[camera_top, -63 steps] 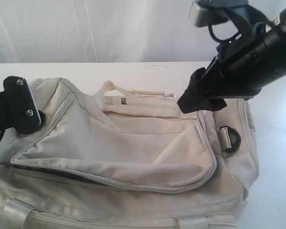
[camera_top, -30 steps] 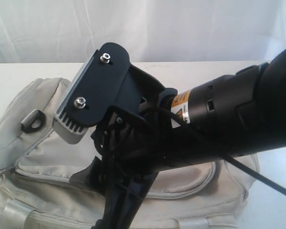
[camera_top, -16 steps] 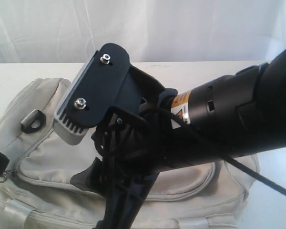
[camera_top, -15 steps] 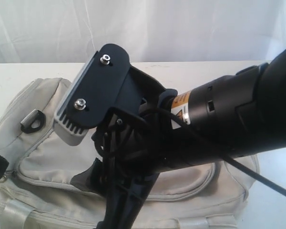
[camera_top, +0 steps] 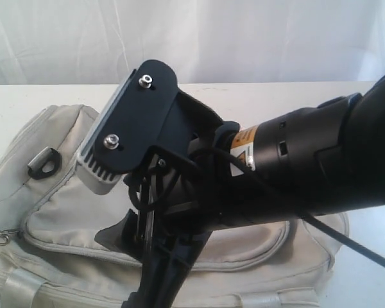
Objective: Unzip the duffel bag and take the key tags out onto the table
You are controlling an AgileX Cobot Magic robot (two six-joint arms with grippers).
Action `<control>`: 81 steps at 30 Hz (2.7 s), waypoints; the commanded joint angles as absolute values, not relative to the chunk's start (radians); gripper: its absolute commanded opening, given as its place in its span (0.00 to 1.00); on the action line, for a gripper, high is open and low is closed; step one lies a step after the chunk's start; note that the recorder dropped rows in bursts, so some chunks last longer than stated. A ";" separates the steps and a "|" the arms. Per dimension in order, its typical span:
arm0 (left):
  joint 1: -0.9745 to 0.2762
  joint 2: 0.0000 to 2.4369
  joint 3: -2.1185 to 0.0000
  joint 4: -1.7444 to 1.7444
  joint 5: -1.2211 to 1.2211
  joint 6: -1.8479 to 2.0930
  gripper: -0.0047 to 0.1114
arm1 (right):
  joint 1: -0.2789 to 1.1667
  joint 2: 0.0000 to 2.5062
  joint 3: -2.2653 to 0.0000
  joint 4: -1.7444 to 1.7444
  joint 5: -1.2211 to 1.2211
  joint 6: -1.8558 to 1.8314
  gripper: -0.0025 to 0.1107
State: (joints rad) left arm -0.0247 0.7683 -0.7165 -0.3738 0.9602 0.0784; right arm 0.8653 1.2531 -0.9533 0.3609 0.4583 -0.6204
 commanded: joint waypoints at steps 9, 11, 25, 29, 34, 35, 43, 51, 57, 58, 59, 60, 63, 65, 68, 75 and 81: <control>-0.022 0.760 -0.664 -0.430 0.796 -0.082 0.56 | 0.869 1.249 -0.917 0.360 0.417 -0.632 0.52; -0.022 0.774 -0.649 -0.433 0.785 -0.087 0.56 | 0.869 1.249 -0.917 0.360 0.417 -0.632 0.52; -0.022 0.879 -0.619 -0.501 0.735 -0.087 0.32 | 0.869 1.249 -0.917 0.360 0.421 -0.650 0.52; -0.022 0.879 -0.619 -0.503 0.725 -0.084 0.32 | 0.869 1.249 -0.917 0.360 0.421 -0.650 0.52; -0.022 0.879 -0.619 -0.501 0.725 -0.072 0.32 | 0.869 1.249 -0.917 0.360 0.421 -0.650 0.52; -0.022 0.879 -0.619 -0.501 0.725 -0.072 0.31 | 0.869 1.249 -0.917 0.360 0.421 -0.650 0.52; -0.022 0.879 -0.619 -0.501 0.725 -0.070 0.04 | 0.869 1.249 -0.917 0.360 0.423 -0.650 0.52; -0.022 0.866 -0.632 -0.501 0.743 -0.061 0.04 | 0.869 1.249 -0.917 0.360 0.427 -0.650 0.52; -0.022 0.860 -0.724 -0.501 0.827 -0.019 0.04 | 0.869 1.249 -0.917 0.360 0.427 -0.650 0.52; -0.022 0.860 -0.740 -0.501 0.841 -0.014 0.04 | 0.869 1.249 -0.917 0.360 0.427 -0.650 0.52; -0.022 0.860 -0.753 -0.501 0.852 0.000 0.04 | 0.873 1.249 -0.917 0.362 0.427 -0.653 0.52; -0.022 0.860 -0.772 -0.501 0.866 0.013 0.04 | 0.882 1.249 -0.917 0.362 0.420 -0.659 0.52; -0.022 0.860 -0.814 -0.501 0.895 0.060 0.04 | 0.920 1.252 -0.917 0.362 0.386 -0.719 0.54; -0.022 0.860 -0.840 -0.501 0.906 0.104 0.04 | 0.946 1.262 -0.917 0.362 0.342 -0.724 0.58; -0.022 0.860 -0.871 -0.493 0.919 0.155 0.04 | 0.978 1.304 -0.917 0.362 0.234 -0.726 0.66; -0.022 0.862 -0.885 -0.441 0.931 0.161 0.04 | 1.018 1.443 -0.917 0.362 0.062 -0.720 0.65; -0.022 0.862 -0.885 -0.440 0.928 0.189 0.04 | 1.027 1.576 -0.948 0.364 0.018 -0.719 0.58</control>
